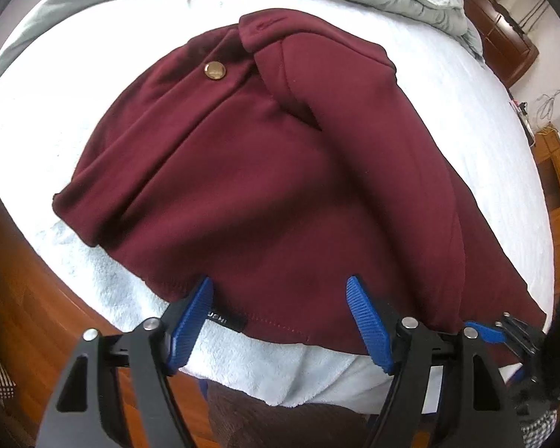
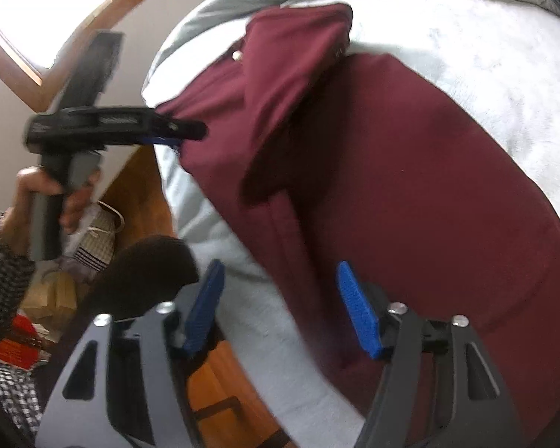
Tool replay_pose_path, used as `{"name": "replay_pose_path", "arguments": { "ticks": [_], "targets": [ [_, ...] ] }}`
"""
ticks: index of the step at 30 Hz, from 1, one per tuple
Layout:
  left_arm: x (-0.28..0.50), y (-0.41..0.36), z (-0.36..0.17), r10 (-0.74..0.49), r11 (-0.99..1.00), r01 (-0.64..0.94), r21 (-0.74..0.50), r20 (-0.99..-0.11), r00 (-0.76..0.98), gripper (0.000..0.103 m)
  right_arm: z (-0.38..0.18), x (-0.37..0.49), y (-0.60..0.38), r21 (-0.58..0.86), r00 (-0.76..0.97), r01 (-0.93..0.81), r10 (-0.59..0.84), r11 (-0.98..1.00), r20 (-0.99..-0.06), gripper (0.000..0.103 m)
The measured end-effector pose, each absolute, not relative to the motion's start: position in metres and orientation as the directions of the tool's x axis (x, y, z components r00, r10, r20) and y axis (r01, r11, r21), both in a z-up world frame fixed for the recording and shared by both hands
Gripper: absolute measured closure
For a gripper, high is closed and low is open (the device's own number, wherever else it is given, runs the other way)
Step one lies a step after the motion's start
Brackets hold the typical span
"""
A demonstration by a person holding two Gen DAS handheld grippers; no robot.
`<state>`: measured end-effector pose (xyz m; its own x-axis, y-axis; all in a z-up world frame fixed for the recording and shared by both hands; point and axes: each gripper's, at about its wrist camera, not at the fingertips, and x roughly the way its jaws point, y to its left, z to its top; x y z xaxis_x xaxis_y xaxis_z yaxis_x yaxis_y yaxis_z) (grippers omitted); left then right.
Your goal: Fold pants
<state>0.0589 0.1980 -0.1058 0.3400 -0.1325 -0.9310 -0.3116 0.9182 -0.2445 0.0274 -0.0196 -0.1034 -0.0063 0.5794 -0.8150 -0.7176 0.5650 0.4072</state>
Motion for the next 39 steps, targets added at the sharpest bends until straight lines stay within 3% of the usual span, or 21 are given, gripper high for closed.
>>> {"name": "replay_pose_path", "arguments": {
  "ticks": [1, 5, 8, 10, 12, 18, 22, 29, 33, 37, 39],
  "targets": [
    [0.059, 0.197, -0.107, -0.138, 0.920, -0.305, -0.247, -0.931, 0.338, 0.026, -0.107, 0.029, -0.025, 0.416, -0.019, -0.713, 0.577, 0.564, -0.817, 0.093],
    [0.060, 0.203, -0.103, -0.149, 0.918, -0.300, -0.259, -0.927, 0.344, 0.026, -0.110, 0.029, -0.027, 0.437, -0.040, -0.703, 0.584, 0.560, -0.811, 0.092],
    [0.045, 0.210, -0.089, -0.149, 0.918, -0.294, -0.265, -0.920, 0.363, 0.026, -0.129, 0.032, -0.028, 0.470, -0.047, -0.654, 0.588, 0.593, -0.808, 0.085],
    [0.045, 0.203, -0.078, -0.143, 0.930, -0.261, -0.258, -0.910, 0.389, 0.026, -0.129, 0.036, -0.034, 0.566, -0.098, -0.591, 0.645, 0.575, -0.758, 0.064],
    [0.049, 0.196, -0.070, -0.108, 0.948, -0.235, -0.214, -0.912, 0.396, 0.023, -0.120, 0.039, -0.035, 0.630, -0.148, -0.552, 0.679, 0.547, -0.719, 0.035],
    [0.051, 0.219, -0.076, -0.083, 0.939, -0.276, -0.204, -0.915, 0.394, 0.022, -0.076, 0.064, -0.028, 0.597, -0.070, -0.604, 0.711, 0.528, -0.699, 0.034],
    [0.040, 0.251, -0.086, -0.049, 0.919, -0.345, -0.191, -0.923, 0.381, 0.022, -0.082, 0.116, -0.006, 0.658, -0.070, -0.525, 0.742, 0.540, -0.666, 0.046],
    [0.039, 0.271, -0.114, -0.094, 0.909, -0.353, -0.220, -0.936, 0.340, 0.023, -0.094, 0.189, 0.036, 0.704, -0.047, -0.439, 0.768, 0.559, -0.639, 0.047],
    [0.039, 0.272, -0.118, -0.113, 0.909, -0.344, -0.237, -0.932, 0.344, 0.023, -0.107, 0.210, 0.060, 0.691, -0.059, -0.414, 0.740, 0.593, -0.670, 0.047],
    [0.044, 0.275, -0.113, -0.165, 0.885, -0.353, -0.304, -0.913, 0.373, 0.023, -0.120, 0.213, 0.071, 0.735, -0.099, -0.394, 0.769, 0.552, -0.631, 0.092],
    [0.042, 0.282, -0.110, -0.194, 0.856, -0.376, -0.354, -0.895, 0.401, 0.026, -0.113, 0.208, 0.070, 0.738, -0.087, -0.423, 0.787, 0.525, -0.611, 0.093]
  ]
}}
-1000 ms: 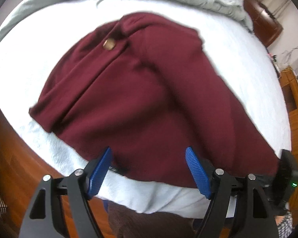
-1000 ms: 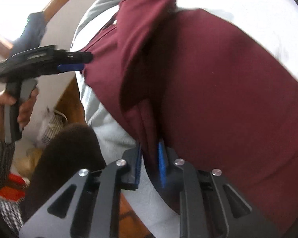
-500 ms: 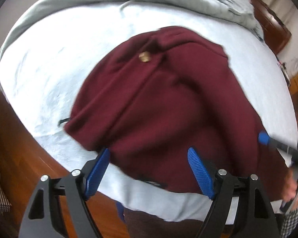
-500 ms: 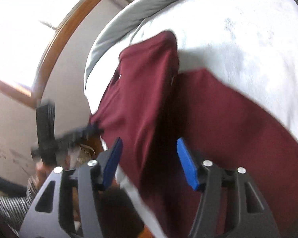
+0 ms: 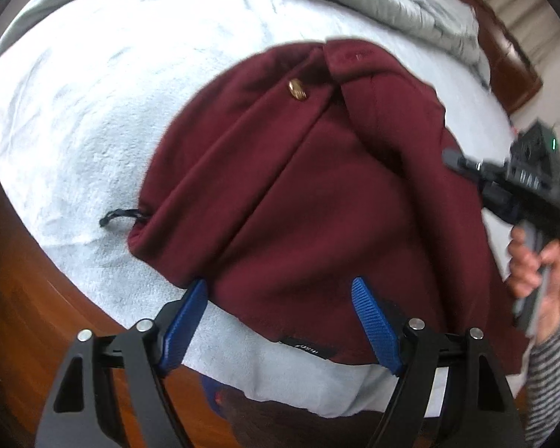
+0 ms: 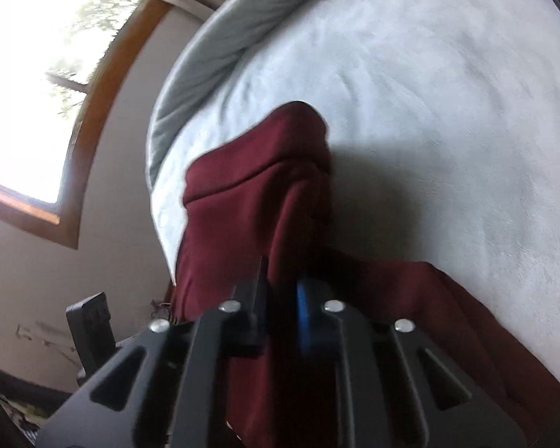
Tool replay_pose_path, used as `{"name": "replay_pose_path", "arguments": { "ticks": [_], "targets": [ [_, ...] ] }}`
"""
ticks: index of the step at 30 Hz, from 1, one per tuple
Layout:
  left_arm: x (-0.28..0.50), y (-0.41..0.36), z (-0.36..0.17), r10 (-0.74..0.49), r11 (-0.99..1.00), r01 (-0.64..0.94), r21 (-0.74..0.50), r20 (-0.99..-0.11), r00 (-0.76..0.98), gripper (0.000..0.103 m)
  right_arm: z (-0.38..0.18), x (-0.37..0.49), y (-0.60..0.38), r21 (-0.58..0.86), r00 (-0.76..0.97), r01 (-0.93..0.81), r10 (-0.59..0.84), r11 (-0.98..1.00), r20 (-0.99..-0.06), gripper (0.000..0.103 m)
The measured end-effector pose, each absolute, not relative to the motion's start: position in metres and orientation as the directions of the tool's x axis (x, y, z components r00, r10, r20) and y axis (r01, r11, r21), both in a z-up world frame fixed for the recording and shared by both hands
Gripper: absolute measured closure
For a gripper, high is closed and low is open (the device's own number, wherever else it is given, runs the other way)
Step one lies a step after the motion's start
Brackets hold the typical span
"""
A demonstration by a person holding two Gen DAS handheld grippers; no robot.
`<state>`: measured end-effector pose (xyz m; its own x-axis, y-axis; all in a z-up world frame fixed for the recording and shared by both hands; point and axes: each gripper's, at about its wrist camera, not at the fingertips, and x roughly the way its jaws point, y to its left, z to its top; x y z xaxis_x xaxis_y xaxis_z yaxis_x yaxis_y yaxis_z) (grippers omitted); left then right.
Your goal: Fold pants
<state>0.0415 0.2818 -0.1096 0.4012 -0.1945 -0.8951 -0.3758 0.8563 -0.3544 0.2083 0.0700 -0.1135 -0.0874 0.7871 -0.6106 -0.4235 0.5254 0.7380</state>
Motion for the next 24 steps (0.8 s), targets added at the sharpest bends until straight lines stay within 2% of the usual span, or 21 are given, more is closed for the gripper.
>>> {"name": "replay_pose_path", "arguments": {
  "ticks": [4, 7, 9, 11, 18, 20, 21, 22, 24],
  "targets": [
    [0.036, 0.290, -0.101, -0.222, 0.813, -0.404, -0.419, -0.865, 0.450, 0.030, -0.091, 0.190, 0.075, 0.767, -0.093, -0.493, 0.851, 0.411, -0.517, 0.093],
    [0.031, 0.290, -0.094, -0.210, 0.801, -0.422, -0.425, -0.859, 0.467, 0.031, -0.078, 0.166, 0.087, 0.805, -0.185, -0.526, 0.887, 0.274, -0.422, 0.093],
    [0.025, 0.292, -0.083, -0.164, 0.794, -0.451, -0.408, -0.858, 0.487, 0.031, -0.077, 0.148, 0.103, 0.801, -0.238, -0.550, 0.874, 0.238, -0.424, 0.093],
    [0.019, 0.296, -0.076, -0.145, 0.786, -0.457, -0.416, -0.843, 0.518, 0.023, -0.084, 0.131, 0.119, 0.818, -0.299, -0.538, 0.861, 0.204, -0.412, 0.092],
    [0.021, 0.302, -0.085, -0.295, 0.698, -0.422, -0.578, -0.769, 0.567, 0.023, -0.112, 0.097, 0.158, 0.803, -0.351, -0.543, 0.803, 0.245, -0.482, 0.083],
    [0.022, 0.297, -0.090, -0.341, 0.663, -0.414, -0.624, -0.744, 0.574, 0.023, -0.113, 0.094, 0.155, 0.814, -0.347, -0.530, 0.815, 0.239, -0.465, 0.076],
    [0.025, 0.294, -0.092, -0.368, 0.647, -0.402, -0.648, -0.727, 0.580, 0.023, -0.114, 0.093, 0.154, 0.824, -0.354, -0.519, 0.820, 0.229, -0.450, 0.063],
    [0.026, 0.292, -0.089, -0.382, 0.638, -0.390, -0.664, -0.713, 0.588, 0.023, -0.115, 0.091, 0.154, 0.836, -0.368, -0.506, 0.822, 0.215, -0.434, 0.056],
    [0.029, 0.286, -0.084, -0.411, 0.623, -0.342, -0.704, -0.667, 0.622, 0.023, -0.111, 0.085, 0.161, 0.820, -0.367, -0.532, 0.814, 0.213, -0.450, 0.060]
  ]
}}
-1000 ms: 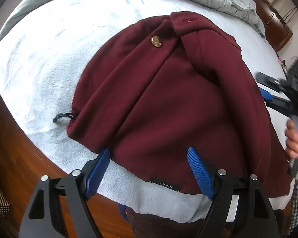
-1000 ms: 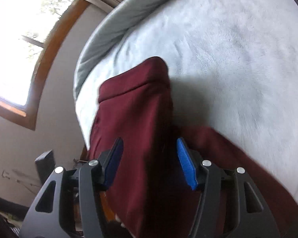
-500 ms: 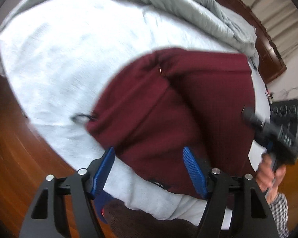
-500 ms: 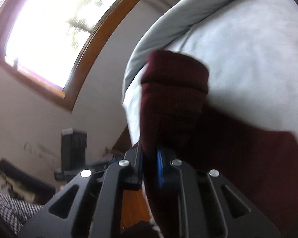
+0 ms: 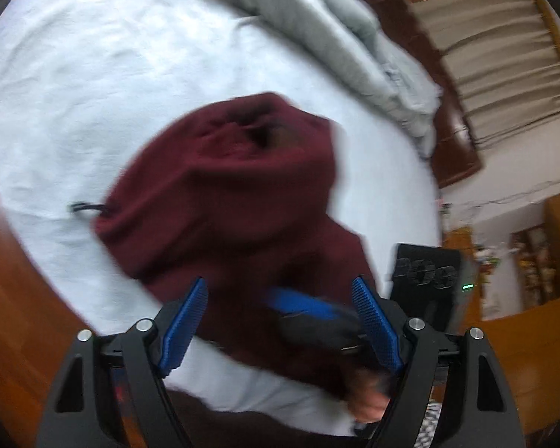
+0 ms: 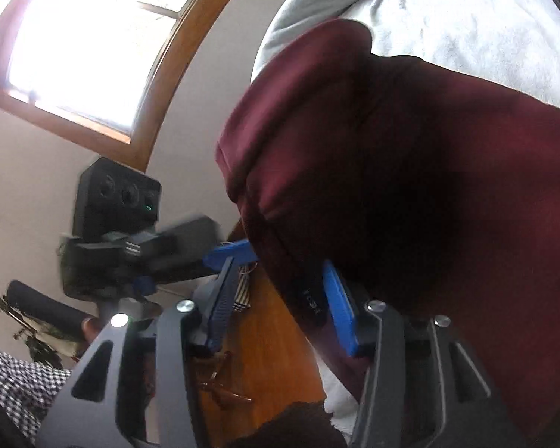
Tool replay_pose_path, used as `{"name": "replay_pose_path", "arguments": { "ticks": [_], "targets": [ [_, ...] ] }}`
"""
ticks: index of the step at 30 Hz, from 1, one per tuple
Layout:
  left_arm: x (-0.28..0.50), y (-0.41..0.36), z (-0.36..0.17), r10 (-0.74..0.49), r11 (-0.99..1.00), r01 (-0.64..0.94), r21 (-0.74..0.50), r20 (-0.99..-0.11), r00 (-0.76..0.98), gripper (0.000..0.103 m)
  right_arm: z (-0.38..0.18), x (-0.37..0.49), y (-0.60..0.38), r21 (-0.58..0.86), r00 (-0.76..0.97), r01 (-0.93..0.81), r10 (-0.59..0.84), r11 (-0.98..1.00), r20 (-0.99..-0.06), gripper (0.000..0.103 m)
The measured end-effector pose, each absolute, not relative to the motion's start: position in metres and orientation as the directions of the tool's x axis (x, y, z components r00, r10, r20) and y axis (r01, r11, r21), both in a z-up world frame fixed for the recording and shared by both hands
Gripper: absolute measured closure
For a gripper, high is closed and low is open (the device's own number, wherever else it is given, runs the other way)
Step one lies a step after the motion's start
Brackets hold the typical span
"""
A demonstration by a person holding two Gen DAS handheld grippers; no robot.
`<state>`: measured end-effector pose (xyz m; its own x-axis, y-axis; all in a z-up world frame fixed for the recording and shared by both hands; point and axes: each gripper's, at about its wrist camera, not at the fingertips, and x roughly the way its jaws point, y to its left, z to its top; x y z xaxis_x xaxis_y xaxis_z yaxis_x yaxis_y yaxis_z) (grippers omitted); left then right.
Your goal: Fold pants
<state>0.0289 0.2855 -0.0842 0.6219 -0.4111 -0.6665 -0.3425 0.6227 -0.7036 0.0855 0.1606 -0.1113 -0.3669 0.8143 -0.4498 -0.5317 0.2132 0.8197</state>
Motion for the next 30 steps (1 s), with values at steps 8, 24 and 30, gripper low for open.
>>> {"name": "replay_pose_path", "arguments": {
  "ticks": [8, 24, 30],
  "targets": [
    [0.066, 0.293, -0.114, -0.314, 0.631, -0.528, -0.568, -0.810, 0.495, 0.028, -0.113, 0.077, 0.161, 0.786, -0.352, -0.571, 0.795, 0.236, -0.494, 0.065],
    [0.025, 0.294, -0.134, -0.171, 0.685, -0.517, -0.513, -0.804, 0.570, 0.067, -0.089, 0.073, -0.018, 0.612, -0.062, -0.562, 0.710, 0.556, -0.702, 0.062],
    [0.016, 0.257, -0.080, -0.018, 0.750, -0.539, -0.383, -0.827, 0.562, 0.043, -0.083, 0.059, -0.135, 0.537, 0.120, -0.404, 0.625, 0.741, -0.771, 0.056]
  ]
}}
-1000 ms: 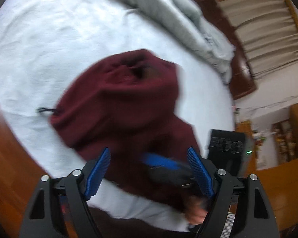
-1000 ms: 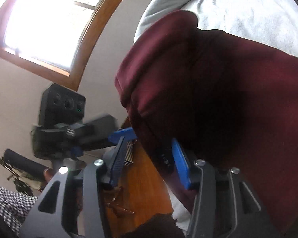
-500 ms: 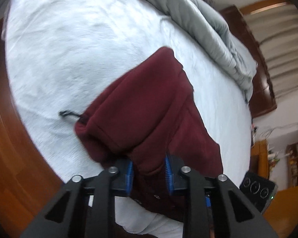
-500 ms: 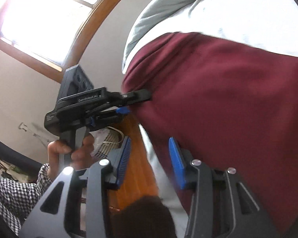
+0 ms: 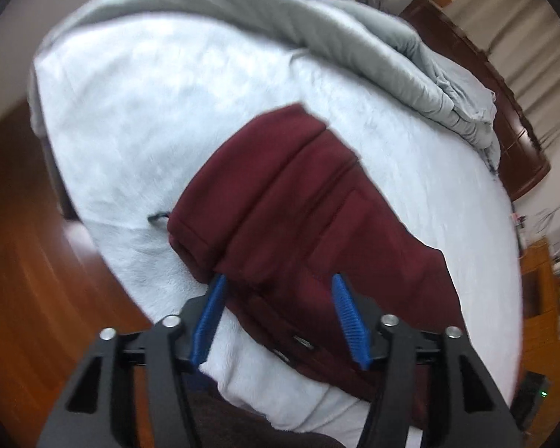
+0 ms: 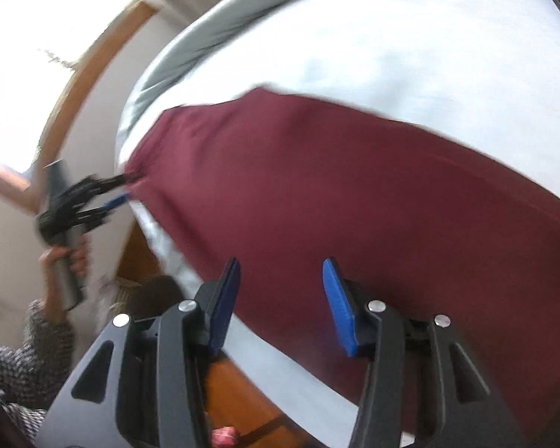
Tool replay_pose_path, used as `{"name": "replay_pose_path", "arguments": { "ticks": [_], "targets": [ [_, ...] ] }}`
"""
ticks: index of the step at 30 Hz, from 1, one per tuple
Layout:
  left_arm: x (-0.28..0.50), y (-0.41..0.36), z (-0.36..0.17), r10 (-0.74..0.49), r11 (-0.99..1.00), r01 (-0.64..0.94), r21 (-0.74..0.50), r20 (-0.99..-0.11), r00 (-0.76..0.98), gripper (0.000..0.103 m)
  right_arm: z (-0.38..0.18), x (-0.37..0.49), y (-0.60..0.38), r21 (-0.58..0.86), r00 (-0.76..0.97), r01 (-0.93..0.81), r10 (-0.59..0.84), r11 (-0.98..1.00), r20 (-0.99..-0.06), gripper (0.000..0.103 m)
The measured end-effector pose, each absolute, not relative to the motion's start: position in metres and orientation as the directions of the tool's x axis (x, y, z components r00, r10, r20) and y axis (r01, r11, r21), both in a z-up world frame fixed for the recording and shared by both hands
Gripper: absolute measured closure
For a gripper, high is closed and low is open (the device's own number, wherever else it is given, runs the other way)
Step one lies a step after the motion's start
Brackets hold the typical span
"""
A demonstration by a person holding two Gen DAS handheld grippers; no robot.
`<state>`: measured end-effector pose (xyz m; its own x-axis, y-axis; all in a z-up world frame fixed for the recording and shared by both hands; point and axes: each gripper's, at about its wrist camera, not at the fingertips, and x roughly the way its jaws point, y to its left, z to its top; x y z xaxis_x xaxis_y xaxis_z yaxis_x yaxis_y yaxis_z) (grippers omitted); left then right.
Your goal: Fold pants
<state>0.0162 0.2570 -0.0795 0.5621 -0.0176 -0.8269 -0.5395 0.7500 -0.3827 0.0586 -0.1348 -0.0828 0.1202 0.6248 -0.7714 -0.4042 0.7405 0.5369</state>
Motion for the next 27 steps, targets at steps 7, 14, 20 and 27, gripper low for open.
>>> {"name": "replay_pose_path", "arguments": {
  "ticks": [7, 14, 20, 27],
  "targets": [
    [0.030, 0.167, -0.046, -0.096, 0.839, -0.370, -0.399, -0.778, 0.621, 0.042, -0.104, 0.013, -0.326, 0.466, 0.294, 0.017, 0.441, 0.885, -0.848, 0.054],
    [0.100, 0.044, -0.080, -0.305, 0.900, -0.144, -0.412, -0.830, 0.466, 0.041, -0.113, -0.039, -0.451, 0.528, 0.397, 0.254, 0.410, 0.810, -0.821, 0.051],
    [0.119, 0.001, -0.124, -0.275, 0.932, -0.120, -0.341, -0.884, 0.378, 0.028, -0.134, -0.069, -0.509, 0.571, 0.433, 0.317, 0.420, 0.757, -0.797, 0.045],
    [0.118, -0.017, -0.116, -0.211, 0.958, -0.102, -0.267, -0.901, 0.378, 0.020, -0.150, -0.068, -0.537, 0.692, 0.533, 0.302, 0.486, 0.656, -0.693, 0.046]
  ]
}}
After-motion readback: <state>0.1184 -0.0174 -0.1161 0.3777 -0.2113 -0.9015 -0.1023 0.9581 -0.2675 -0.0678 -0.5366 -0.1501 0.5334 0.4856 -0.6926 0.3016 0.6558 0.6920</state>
